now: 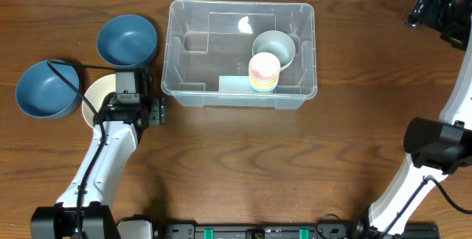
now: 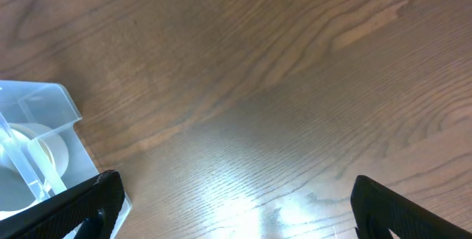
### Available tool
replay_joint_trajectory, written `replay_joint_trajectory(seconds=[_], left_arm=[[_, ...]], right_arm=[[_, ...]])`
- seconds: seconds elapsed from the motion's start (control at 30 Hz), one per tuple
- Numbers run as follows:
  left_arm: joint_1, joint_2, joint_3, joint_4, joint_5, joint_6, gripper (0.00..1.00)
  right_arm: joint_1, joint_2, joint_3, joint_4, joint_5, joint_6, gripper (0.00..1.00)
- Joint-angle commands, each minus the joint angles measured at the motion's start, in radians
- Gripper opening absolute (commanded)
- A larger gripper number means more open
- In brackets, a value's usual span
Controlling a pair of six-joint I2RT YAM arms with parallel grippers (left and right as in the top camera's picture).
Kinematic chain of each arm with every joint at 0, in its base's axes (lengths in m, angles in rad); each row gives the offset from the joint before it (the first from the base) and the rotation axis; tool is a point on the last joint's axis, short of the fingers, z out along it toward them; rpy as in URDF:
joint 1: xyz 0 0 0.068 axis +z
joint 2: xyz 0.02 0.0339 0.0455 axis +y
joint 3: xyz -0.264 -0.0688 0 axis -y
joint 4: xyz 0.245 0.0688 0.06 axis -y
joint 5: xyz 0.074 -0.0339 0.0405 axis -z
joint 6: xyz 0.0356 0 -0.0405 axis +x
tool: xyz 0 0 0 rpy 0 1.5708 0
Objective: Pack container
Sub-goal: 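Reach the left gripper to the cream bowl and grasp its rim, then lift the cream bowl with the left gripper toward the container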
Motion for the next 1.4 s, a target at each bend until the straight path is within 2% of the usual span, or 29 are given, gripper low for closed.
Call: replay_joint_trajectory(seconds=[0.0,0.2,0.37,0.63,0.7,0.77,1.0,1.13,1.2,1.27,1.33,1.37], left_arm=[[0.006,0.002,0.007,-0.01,-0.031,0.018,0.76],[0.006,0.008,0.006,-0.01,-0.031,0.018,0.74],[0.006,0.024,-0.003,-0.01,-0.03,0.011,0.66],[0.006,0.051,-0.003,-0.013,-0.022,0.006,0.66],[0.006,0.058,-0.003,-0.009,-0.022,0.006,0.58],[0.006,0.069,-0.003,-0.004,-0.022,0.006,0.55],[0.006,0.118,-0.003,0.02,-0.022,0.006,0.55],[0.006,0.13,-0.003,0.038,-0.022,0.006,0.31],[0.006,0.13,-0.003,0.045,-0.022,0.006,0.22],[0.006,0.13,-0.003,0.047,-0.023,0.006,0.19],[0.006,0.13,-0.003,0.047,-0.023,0.006,0.07],[0.006,0.13,-0.003,0.045,-0.023,0.001,0.06]], right_arm=[[-0.005,-0.003,0.013,-0.003,0.01,-0.012,0.99],[-0.005,-0.003,0.013,-0.003,0.01,-0.011,0.99],[-0.005,-0.003,0.013,-0.003,0.01,-0.011,0.99],[-0.005,-0.003,0.013,-0.003,0.01,-0.011,0.99],[-0.005,-0.003,0.013,-0.003,0.01,-0.011,0.99],[-0.005,-0.003,0.013,-0.003,0.01,-0.011,0.99],[-0.005,-0.003,0.013,-0.003,0.01,-0.011,0.99],[-0.005,-0.003,0.013,-0.003,0.01,-0.011,0.99],[-0.005,-0.003,0.013,-0.003,0.01,-0.011,0.99],[-0.005,-0.003,0.013,-0.003,0.01,-0.011,0.99],[-0.005,-0.003,0.013,-0.003,0.01,-0.011,0.99],[-0.005,-0.003,0.013,-0.003,0.01,-0.012,0.99]])
